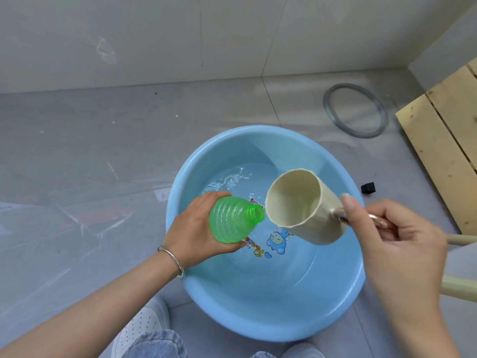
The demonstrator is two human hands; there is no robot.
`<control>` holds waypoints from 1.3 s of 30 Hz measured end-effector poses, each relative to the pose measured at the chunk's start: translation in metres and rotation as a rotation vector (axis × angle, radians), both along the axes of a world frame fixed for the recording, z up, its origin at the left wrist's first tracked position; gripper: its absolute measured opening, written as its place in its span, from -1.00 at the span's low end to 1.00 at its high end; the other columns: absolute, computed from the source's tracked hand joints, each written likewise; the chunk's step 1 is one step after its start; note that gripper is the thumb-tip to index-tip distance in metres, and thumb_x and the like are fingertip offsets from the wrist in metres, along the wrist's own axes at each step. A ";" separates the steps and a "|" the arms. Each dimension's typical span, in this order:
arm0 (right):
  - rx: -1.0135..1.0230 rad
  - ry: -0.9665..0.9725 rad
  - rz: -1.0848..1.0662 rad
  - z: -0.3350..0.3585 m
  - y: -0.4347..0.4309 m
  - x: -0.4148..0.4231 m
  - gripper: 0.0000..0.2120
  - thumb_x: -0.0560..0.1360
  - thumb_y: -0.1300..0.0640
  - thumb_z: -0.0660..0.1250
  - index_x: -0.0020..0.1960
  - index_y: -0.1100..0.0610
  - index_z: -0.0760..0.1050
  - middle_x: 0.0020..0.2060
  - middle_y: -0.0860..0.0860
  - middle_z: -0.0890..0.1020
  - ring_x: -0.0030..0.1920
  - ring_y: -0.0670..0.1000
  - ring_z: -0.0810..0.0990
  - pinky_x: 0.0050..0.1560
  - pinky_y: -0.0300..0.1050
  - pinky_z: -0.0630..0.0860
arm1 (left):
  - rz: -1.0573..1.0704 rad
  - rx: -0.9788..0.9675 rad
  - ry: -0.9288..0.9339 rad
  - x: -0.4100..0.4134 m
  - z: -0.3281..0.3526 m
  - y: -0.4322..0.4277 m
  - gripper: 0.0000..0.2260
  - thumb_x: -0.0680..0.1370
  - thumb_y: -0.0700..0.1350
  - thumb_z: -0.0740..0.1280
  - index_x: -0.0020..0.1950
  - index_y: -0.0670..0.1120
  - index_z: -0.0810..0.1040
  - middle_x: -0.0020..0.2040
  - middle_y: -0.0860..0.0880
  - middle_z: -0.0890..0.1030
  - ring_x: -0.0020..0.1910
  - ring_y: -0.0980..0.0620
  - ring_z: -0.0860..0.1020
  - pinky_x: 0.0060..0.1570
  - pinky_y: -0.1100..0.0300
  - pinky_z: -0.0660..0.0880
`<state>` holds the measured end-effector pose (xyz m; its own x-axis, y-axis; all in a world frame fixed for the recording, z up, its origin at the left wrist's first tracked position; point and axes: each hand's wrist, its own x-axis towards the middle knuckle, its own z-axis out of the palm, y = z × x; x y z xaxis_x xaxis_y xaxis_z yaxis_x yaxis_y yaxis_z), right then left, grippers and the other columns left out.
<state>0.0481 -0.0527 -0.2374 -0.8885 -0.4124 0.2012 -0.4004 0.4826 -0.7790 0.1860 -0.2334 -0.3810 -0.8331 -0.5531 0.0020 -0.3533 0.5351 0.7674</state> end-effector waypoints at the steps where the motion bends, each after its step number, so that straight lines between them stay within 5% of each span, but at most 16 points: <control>1: -0.062 -0.104 -0.036 -0.005 0.002 -0.004 -0.52 0.38 -0.24 0.39 -0.38 0.16 0.43 -0.58 -0.04 0.28 -0.47 -0.09 0.20 -0.46 -0.32 0.15 | 0.000 0.004 0.005 0.000 0.000 0.000 -0.27 0.16 0.38 0.44 0.26 0.16 0.38 0.15 0.26 0.48 0.15 0.18 0.48 0.11 0.14 0.49; 5: -0.060 -0.155 -0.065 -0.025 0.013 -0.017 -0.51 0.37 -0.23 0.40 -0.39 0.17 0.41 -0.59 -0.06 0.24 -0.49 -0.09 0.16 -0.47 -0.28 0.12 | 0.017 0.034 0.030 0.000 0.000 0.000 -0.27 0.16 0.36 0.47 0.26 0.15 0.39 0.15 0.28 0.47 0.15 0.19 0.48 0.13 0.18 0.46; 10: 0.249 0.363 0.128 -0.059 0.018 -0.020 -0.67 0.43 -0.09 0.30 -0.42 0.08 0.43 -0.54 -0.16 0.36 -0.35 -0.05 0.32 -0.05 -0.21 0.20 | 0.026 0.052 0.038 0.000 0.001 -0.001 -0.26 0.16 0.36 0.48 0.27 0.13 0.40 0.17 0.26 0.48 0.18 0.19 0.48 0.18 0.18 0.45; 17: 0.494 0.954 0.296 -0.088 0.031 -0.027 -0.65 0.53 0.05 0.32 -0.40 0.09 0.40 -0.49 -0.04 0.45 -0.38 0.03 0.43 -0.10 -0.10 0.20 | 0.033 0.060 0.050 -0.001 0.002 -0.001 -0.24 0.15 0.39 0.46 0.27 0.15 0.39 0.18 0.28 0.48 0.19 0.20 0.48 0.20 0.19 0.44; 25: 0.461 1.136 0.353 -0.096 0.032 -0.025 -0.63 0.48 0.08 0.42 -0.29 0.04 0.23 -0.49 -0.02 0.31 -0.30 0.01 0.26 -0.09 -0.12 0.24 | 0.040 0.072 0.045 -0.001 0.005 0.000 -0.27 0.14 0.40 0.44 0.24 0.20 0.38 0.17 0.30 0.48 0.19 0.22 0.48 0.18 0.28 0.40; 31: 0.452 0.960 0.322 -0.109 0.034 -0.017 -0.68 0.46 0.05 0.40 -0.39 0.06 0.38 -0.49 -0.06 0.40 -0.29 -0.01 0.33 -0.06 -0.15 0.24 | 0.073 0.147 0.026 0.000 0.010 0.001 -0.27 0.09 0.39 0.47 0.19 0.21 0.40 0.13 0.27 0.52 0.13 0.20 0.52 0.19 0.15 0.45; 36: 0.066 -0.017 -0.004 -0.066 0.037 -0.003 -0.63 0.37 -0.20 0.33 -0.46 -0.03 0.31 -0.54 -0.10 0.39 -0.39 -0.11 0.31 -0.17 -0.31 0.22 | 0.151 0.249 0.085 0.000 0.053 -0.001 -0.30 0.03 0.34 0.51 0.11 0.19 0.46 0.01 0.30 0.57 0.00 0.32 0.53 0.04 0.47 0.40; 39: -0.260 -0.364 -0.166 -0.020 0.041 0.005 -0.54 0.39 -0.05 0.47 -0.46 0.10 0.26 -0.59 -0.13 0.25 -0.46 -0.12 0.19 -0.33 -0.21 0.22 | 0.162 0.266 0.163 -0.001 0.097 -0.003 -0.32 0.01 0.31 0.52 0.07 0.19 0.46 -0.03 0.35 0.57 -0.06 0.38 0.53 -0.12 0.59 0.36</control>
<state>0.0528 -0.0117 -0.2577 -0.9701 -0.2358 -0.0576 -0.0131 0.2878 -0.9576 0.1848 -0.2365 -0.2845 -0.7353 -0.6768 -0.0345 -0.2790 0.2559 0.9256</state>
